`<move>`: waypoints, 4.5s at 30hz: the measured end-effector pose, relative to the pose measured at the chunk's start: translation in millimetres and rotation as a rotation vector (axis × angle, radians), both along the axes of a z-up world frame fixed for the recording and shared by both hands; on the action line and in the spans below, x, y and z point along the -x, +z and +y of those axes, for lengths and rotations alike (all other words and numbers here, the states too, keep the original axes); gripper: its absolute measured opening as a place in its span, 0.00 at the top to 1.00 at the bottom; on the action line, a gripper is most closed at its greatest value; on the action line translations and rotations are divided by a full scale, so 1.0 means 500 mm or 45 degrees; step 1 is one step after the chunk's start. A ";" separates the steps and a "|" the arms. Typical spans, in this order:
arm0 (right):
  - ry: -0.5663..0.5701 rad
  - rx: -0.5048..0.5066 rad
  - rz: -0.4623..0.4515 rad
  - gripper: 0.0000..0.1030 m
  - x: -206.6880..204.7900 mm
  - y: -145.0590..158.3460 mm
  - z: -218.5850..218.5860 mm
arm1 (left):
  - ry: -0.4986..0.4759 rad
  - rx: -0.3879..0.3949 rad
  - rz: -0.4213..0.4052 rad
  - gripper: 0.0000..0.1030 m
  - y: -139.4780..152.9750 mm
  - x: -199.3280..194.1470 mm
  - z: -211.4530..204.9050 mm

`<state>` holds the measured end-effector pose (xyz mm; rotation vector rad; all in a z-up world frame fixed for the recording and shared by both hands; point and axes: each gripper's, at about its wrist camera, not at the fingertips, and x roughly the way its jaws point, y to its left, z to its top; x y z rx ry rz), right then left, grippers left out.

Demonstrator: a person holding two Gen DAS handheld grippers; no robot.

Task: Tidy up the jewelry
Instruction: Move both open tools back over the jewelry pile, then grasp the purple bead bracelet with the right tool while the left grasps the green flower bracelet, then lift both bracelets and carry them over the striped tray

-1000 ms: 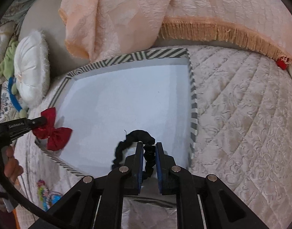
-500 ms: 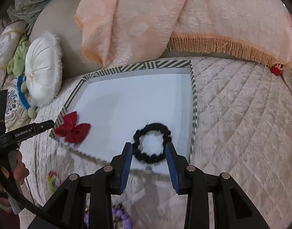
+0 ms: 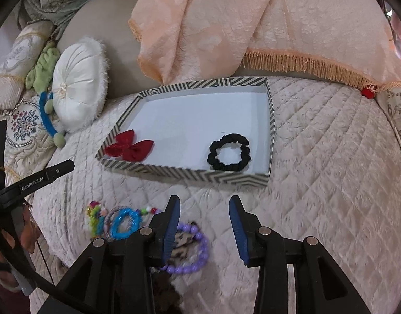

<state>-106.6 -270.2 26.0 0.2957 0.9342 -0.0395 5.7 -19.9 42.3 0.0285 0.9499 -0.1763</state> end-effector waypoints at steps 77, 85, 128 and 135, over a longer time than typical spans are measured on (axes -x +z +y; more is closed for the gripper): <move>0.112 -0.020 0.031 0.92 0.021 -0.077 0.015 | -0.053 0.158 0.283 0.90 -0.144 0.065 0.072; 0.104 -0.044 -0.041 0.92 0.049 -0.016 0.007 | -0.081 0.212 0.190 0.90 -0.057 0.091 0.084; 0.192 0.016 -0.172 0.92 -0.032 0.113 0.018 | -0.152 0.158 -0.035 0.90 0.113 0.007 -0.019; 0.193 0.028 -0.160 0.92 -0.061 0.116 0.006 | -0.157 0.115 -0.053 0.90 0.119 -0.012 -0.037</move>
